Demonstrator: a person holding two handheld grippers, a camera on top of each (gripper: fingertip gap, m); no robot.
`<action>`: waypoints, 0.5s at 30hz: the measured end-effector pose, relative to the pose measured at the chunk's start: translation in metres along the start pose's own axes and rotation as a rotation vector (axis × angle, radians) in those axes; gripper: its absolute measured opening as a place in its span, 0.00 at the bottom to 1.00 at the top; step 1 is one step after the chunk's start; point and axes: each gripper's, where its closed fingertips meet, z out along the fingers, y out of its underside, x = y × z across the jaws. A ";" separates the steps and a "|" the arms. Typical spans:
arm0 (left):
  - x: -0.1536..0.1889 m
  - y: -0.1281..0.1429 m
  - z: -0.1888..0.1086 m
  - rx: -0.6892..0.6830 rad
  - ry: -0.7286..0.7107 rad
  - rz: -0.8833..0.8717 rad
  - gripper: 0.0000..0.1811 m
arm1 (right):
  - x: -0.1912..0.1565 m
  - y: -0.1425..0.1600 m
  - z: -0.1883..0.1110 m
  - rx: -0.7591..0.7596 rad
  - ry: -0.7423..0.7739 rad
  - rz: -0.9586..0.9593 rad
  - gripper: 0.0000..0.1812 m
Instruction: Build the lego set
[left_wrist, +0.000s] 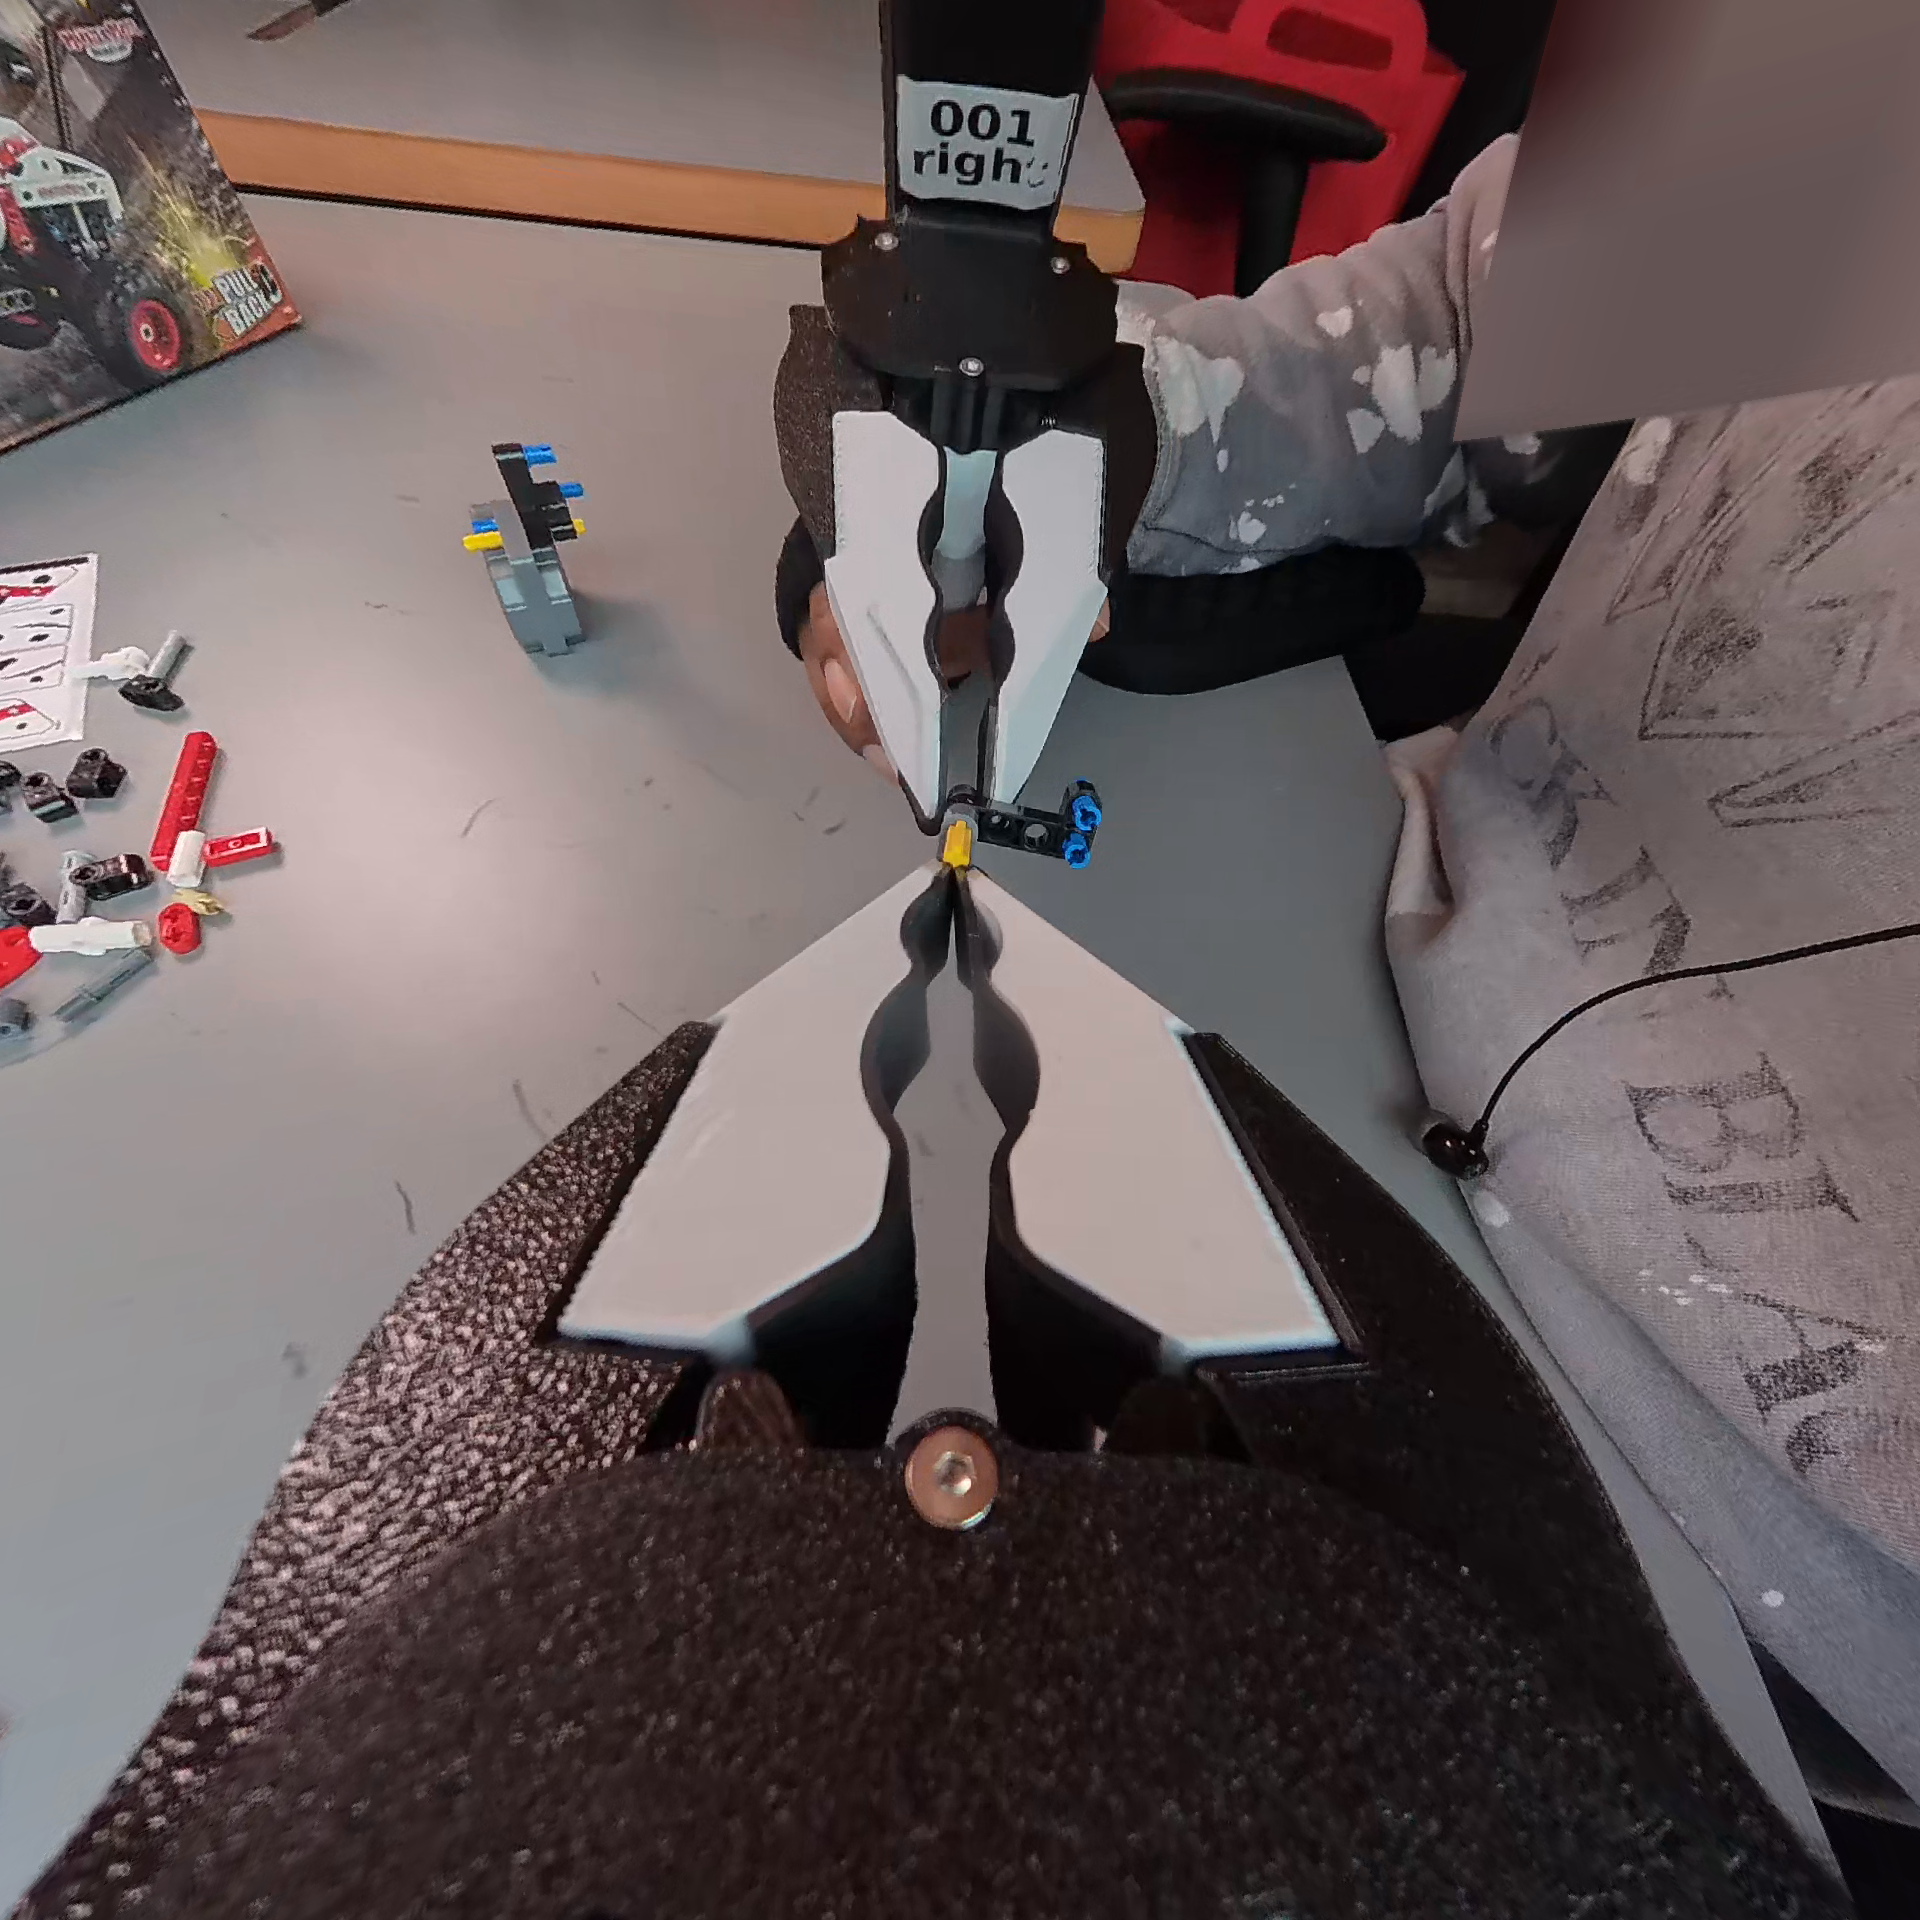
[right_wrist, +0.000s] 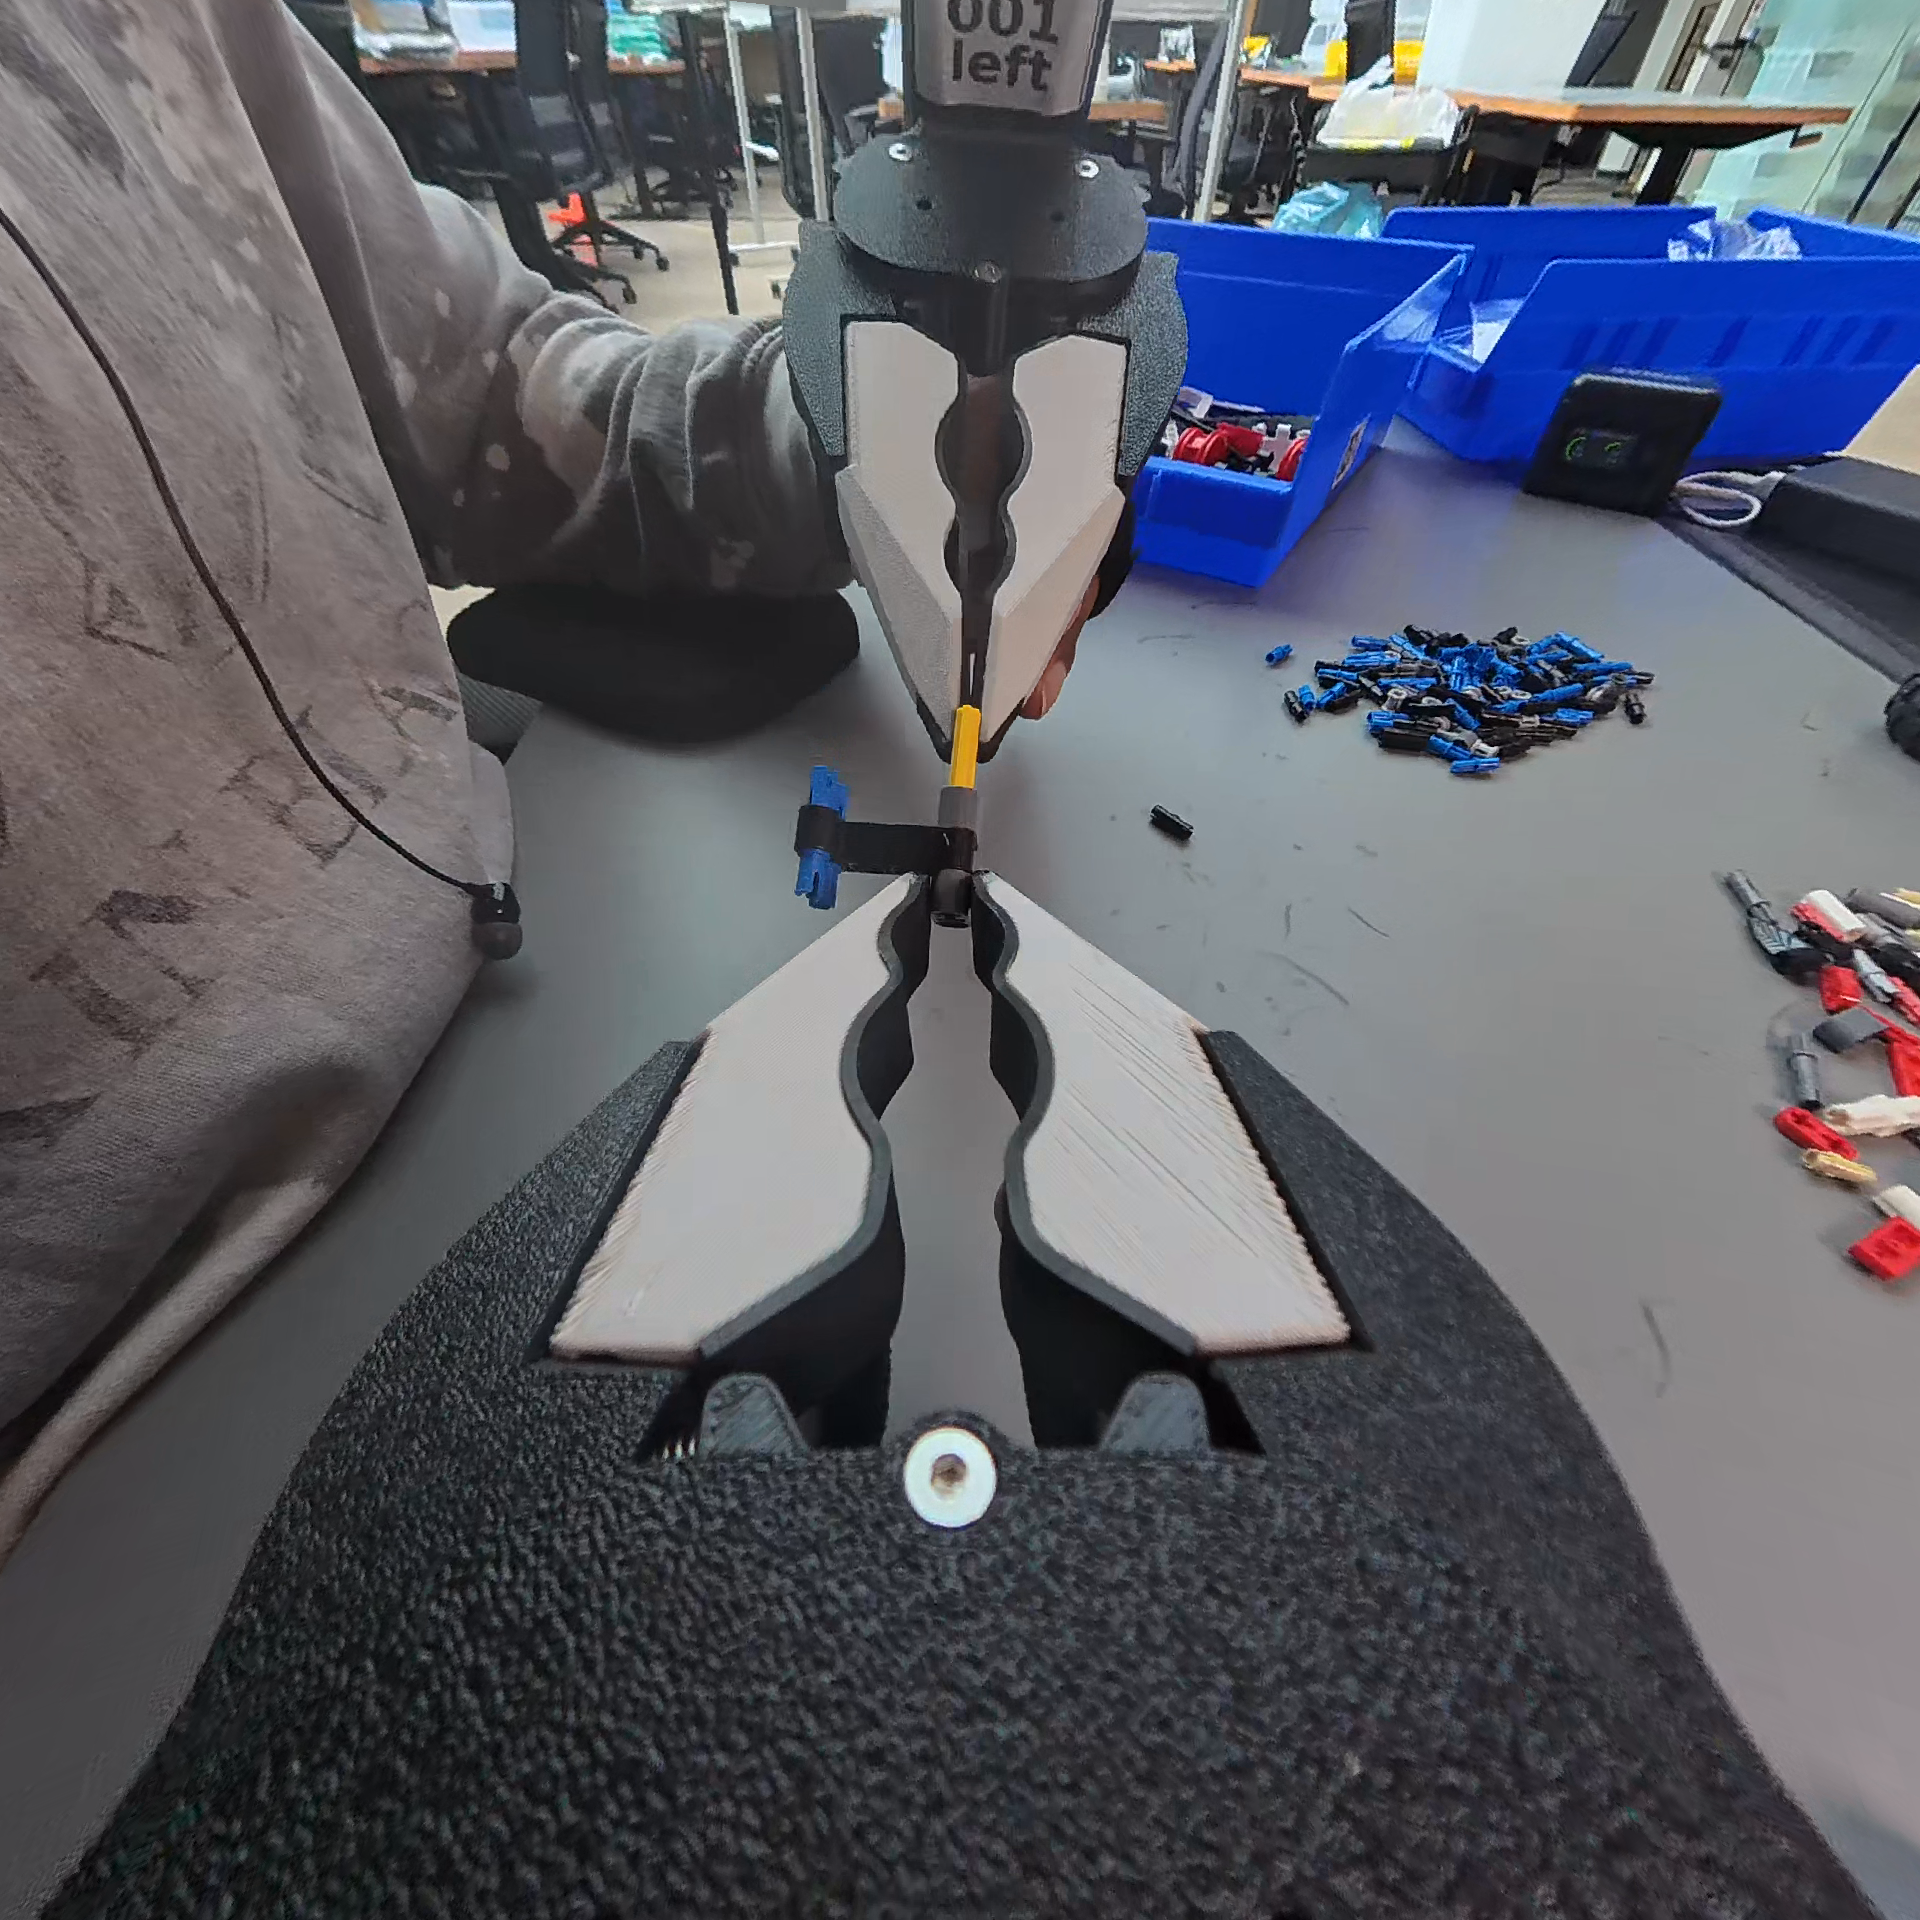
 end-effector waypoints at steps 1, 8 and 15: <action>0.000 0.004 0.001 -0.016 -0.002 0.002 0.00 | 0.000 0.003 0.001 -0.024 0.009 -0.012 0.04; -0.006 0.020 0.011 -0.032 0.045 -0.141 0.19 | 0.012 0.014 0.003 -0.132 0.123 -0.183 0.04; 0.000 -0.018 0.001 0.234 0.344 -0.606 0.22 | 0.022 -0.030 -0.001 0.043 0.366 -0.522 0.04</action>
